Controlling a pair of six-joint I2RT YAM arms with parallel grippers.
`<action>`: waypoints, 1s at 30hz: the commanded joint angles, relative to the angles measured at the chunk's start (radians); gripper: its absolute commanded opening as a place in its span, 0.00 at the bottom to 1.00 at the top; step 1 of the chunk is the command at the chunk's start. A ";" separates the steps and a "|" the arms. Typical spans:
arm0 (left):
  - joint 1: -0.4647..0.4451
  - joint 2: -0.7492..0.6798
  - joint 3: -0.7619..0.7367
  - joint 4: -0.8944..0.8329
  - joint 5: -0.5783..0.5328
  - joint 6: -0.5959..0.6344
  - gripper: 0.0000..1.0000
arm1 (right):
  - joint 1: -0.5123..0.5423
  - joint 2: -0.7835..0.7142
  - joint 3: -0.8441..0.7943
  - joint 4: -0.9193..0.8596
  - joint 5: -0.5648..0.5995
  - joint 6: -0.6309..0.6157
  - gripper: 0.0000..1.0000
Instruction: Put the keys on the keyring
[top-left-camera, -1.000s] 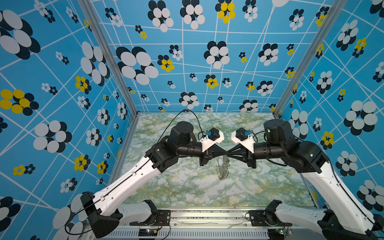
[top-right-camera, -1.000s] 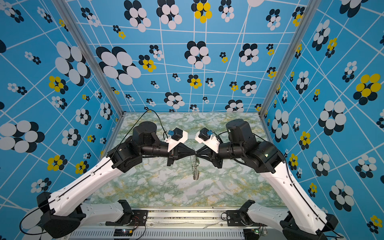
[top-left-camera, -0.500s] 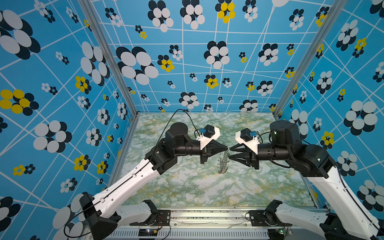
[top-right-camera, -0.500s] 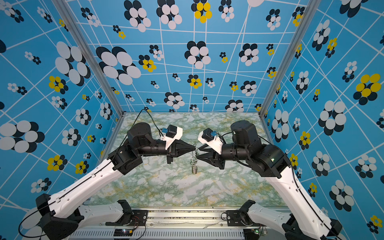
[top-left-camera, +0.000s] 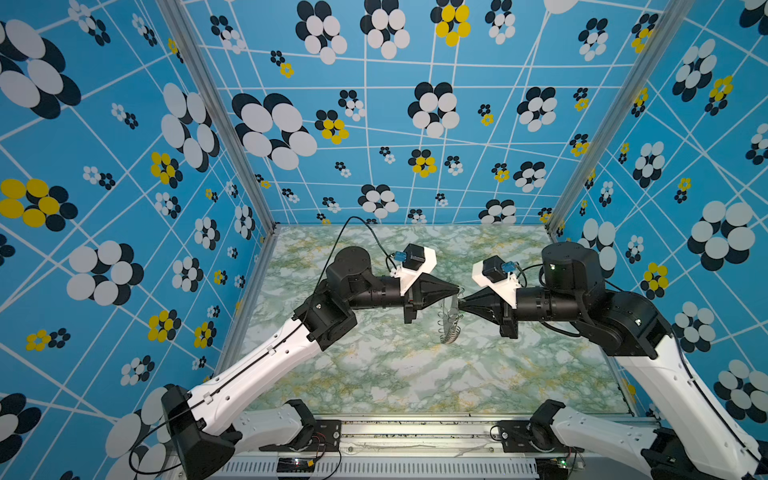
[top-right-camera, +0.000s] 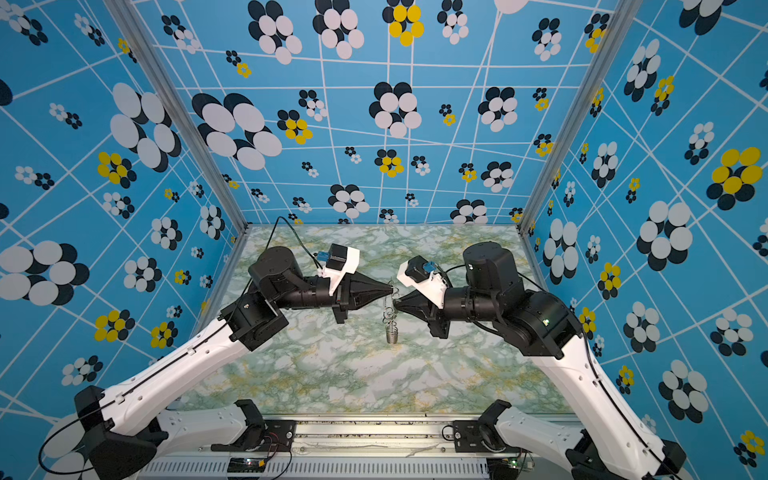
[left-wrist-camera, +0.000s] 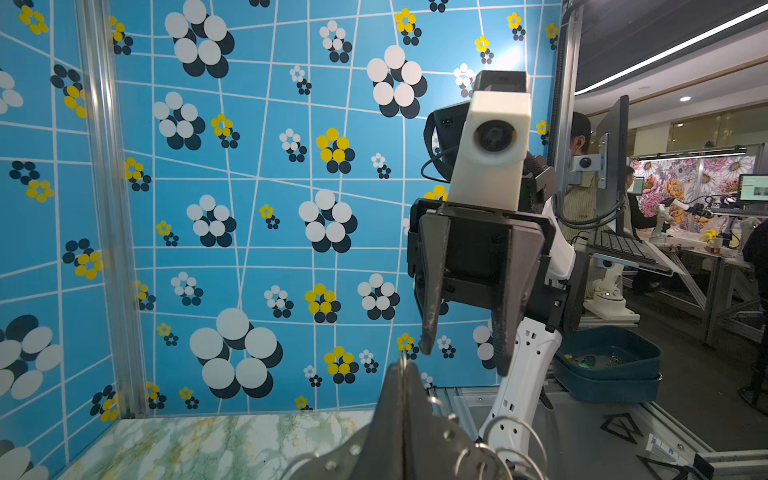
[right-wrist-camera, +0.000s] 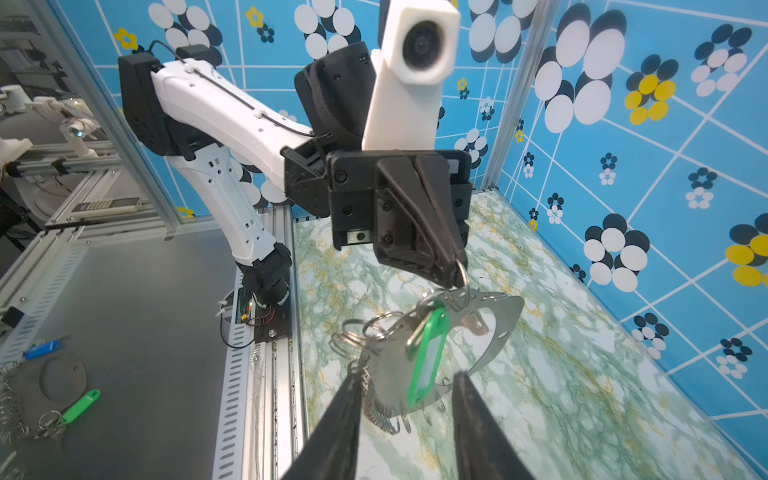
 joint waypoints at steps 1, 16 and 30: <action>0.010 -0.016 -0.021 0.175 -0.030 -0.063 0.00 | 0.006 -0.015 -0.024 0.044 -0.044 0.022 0.00; 0.012 0.105 -0.072 0.612 0.020 -0.333 0.00 | 0.049 0.031 -0.102 0.214 -0.092 0.094 0.00; 0.036 0.088 -0.118 0.678 0.056 -0.342 0.00 | 0.049 -0.029 -0.026 0.045 0.016 0.040 0.26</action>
